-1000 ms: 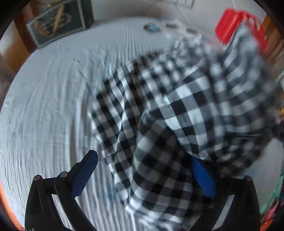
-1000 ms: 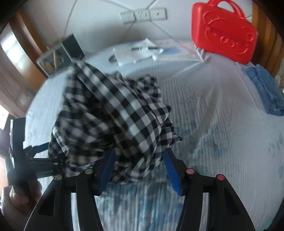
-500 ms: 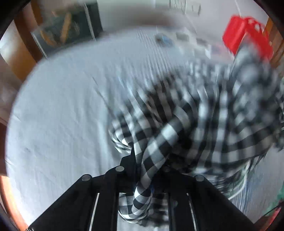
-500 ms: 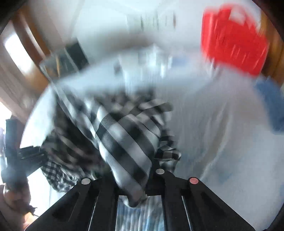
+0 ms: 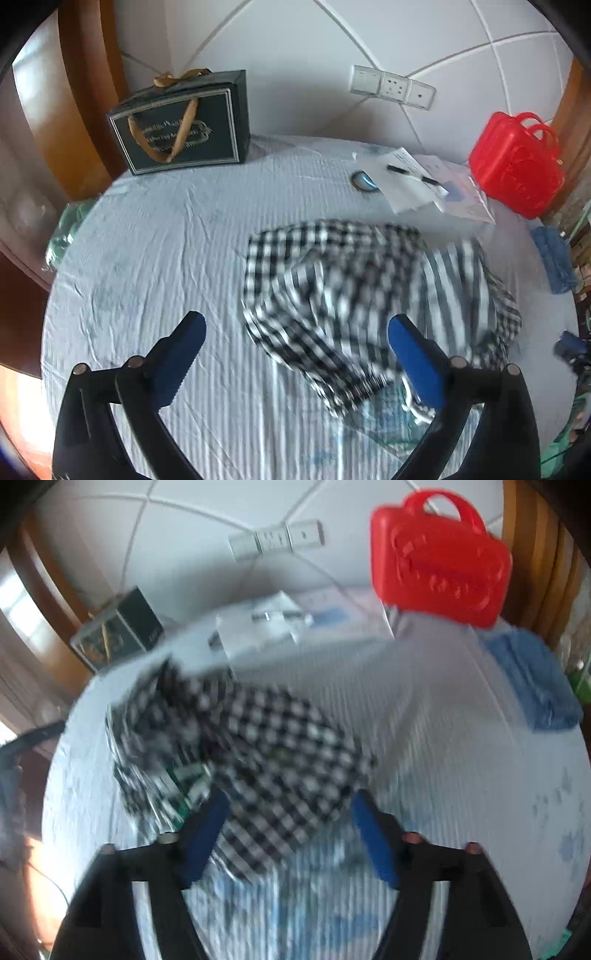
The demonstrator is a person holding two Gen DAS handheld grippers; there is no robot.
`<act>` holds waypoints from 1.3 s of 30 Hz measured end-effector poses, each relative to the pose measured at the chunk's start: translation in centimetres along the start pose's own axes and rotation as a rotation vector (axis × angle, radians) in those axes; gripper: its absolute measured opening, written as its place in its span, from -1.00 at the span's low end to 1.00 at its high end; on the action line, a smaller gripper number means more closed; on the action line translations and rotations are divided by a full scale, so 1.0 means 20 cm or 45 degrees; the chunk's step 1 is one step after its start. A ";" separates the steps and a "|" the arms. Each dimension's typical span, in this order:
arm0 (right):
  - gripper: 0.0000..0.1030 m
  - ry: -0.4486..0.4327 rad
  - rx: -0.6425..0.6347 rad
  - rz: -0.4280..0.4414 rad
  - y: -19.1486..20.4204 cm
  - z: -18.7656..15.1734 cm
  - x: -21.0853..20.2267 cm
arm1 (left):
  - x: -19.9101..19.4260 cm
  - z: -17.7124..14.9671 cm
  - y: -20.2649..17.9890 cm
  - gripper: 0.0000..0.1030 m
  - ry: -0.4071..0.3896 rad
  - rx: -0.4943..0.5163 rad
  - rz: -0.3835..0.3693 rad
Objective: Fold clothes
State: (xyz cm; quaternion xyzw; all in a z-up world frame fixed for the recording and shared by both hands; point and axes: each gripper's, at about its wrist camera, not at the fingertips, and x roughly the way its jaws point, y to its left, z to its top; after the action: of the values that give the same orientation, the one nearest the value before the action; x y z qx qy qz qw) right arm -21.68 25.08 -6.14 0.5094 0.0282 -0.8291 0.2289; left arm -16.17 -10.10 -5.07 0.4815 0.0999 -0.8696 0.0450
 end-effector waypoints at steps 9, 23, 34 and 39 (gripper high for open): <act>0.45 0.115 0.064 0.023 -0.13 -0.18 0.11 | 0.44 -0.36 -0.19 0.95 0.237 -0.015 0.025; -0.72 0.204 -0.037 0.139 0.21 -0.21 0.50 | 0.29 -0.30 -0.14 -0.73 0.056 -0.075 0.137; -0.92 -0.328 0.002 -0.306 0.09 -0.02 -0.50 | -0.38 -0.02 0.88 -0.81 -0.207 -0.183 0.310; -0.64 -0.193 0.184 -0.374 -0.16 -0.03 -0.44 | -0.24 -0.08 0.98 -0.24 -0.024 -0.236 0.131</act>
State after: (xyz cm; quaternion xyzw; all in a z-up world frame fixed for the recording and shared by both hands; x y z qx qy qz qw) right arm -19.26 31.18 0.48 0.4509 0.0252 -0.8895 0.0695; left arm -8.94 -28.94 -4.35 0.4717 0.1545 -0.8576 0.1349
